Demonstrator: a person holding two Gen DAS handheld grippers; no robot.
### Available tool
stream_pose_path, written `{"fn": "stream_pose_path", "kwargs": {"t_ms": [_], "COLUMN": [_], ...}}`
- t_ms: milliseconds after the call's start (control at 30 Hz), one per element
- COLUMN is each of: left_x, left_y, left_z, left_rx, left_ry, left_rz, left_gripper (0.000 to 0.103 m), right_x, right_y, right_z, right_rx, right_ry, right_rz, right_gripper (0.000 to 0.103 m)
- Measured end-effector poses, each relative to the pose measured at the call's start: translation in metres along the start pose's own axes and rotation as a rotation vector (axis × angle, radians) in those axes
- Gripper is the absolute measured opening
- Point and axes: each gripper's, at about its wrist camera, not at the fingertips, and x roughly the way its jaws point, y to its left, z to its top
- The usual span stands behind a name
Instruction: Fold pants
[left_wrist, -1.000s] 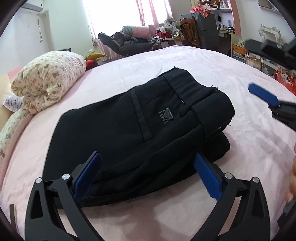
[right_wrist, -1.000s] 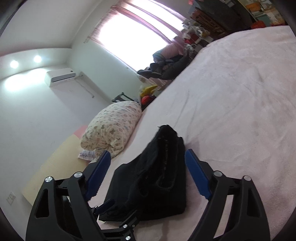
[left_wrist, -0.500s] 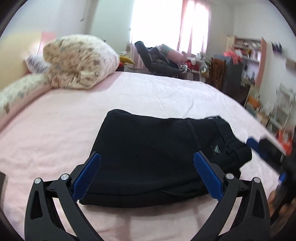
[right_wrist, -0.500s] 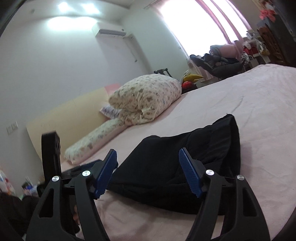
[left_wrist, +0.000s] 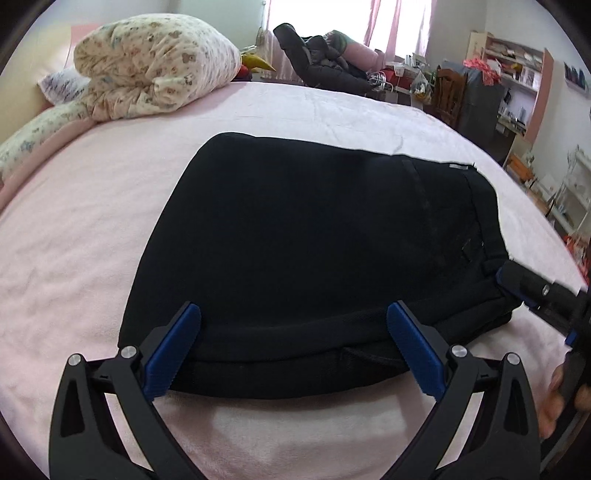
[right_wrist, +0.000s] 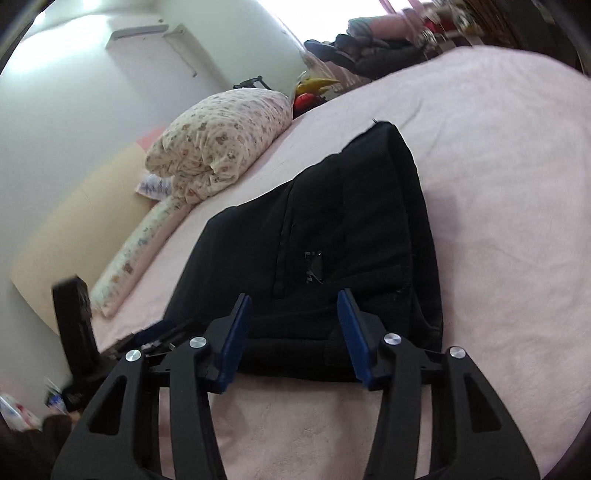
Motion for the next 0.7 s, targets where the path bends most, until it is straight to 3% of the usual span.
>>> {"fn": "stream_pose_path", "kwargs": {"t_ms": [100,167,233,300,367,433,500,567,700], "left_x": [-0.008,-0.017,-0.027,-0.026,-0.018,0.001,0.017,0.011,-0.009], "left_y": [0.001,0.008,0.011,0.013,0.012,0.012,0.011,0.007,0.017], "left_z": [0.001,0.007,0.013,0.022,0.027,0.026,0.017,0.013,0.039], "left_rx": [-0.012,-0.037,-0.053,-0.053,-0.048,-0.045,-0.021,0.016,-0.046], "left_ry": [-0.011,-0.055,-0.115,-0.130,-0.092,-0.002,0.067,0.028,-0.053], "left_rz": [-0.011,-0.043,-0.058,-0.055,-0.047,-0.034,-0.026,-0.006,-0.125], "left_gripper": [0.101,0.101,0.101,0.101,0.101,0.101,0.101,0.101,0.101], "right_x": [-0.004,-0.020,-0.034,-0.036,-0.022,-0.002,0.000,-0.002,-0.030], "right_y": [-0.002,0.000,0.007,0.014,0.016,0.013,0.013,0.013,0.016], "right_z": [0.001,0.003,0.007,0.009,0.006,0.001,0.003,0.004,0.019], "right_rx": [0.015,0.033,-0.012,-0.056,-0.083,-0.106,-0.106,-0.101,-0.057], "right_ry": [-0.007,-0.095,-0.174,-0.186,-0.109,-0.018,-0.011,-0.010,-0.141], "right_rz": [0.027,0.091,0.094,0.060,-0.033,-0.140,-0.160,-0.142,-0.020], "right_gripper": [0.051,0.051,0.053,0.069,0.072,0.070,0.069,0.069,0.070]}}
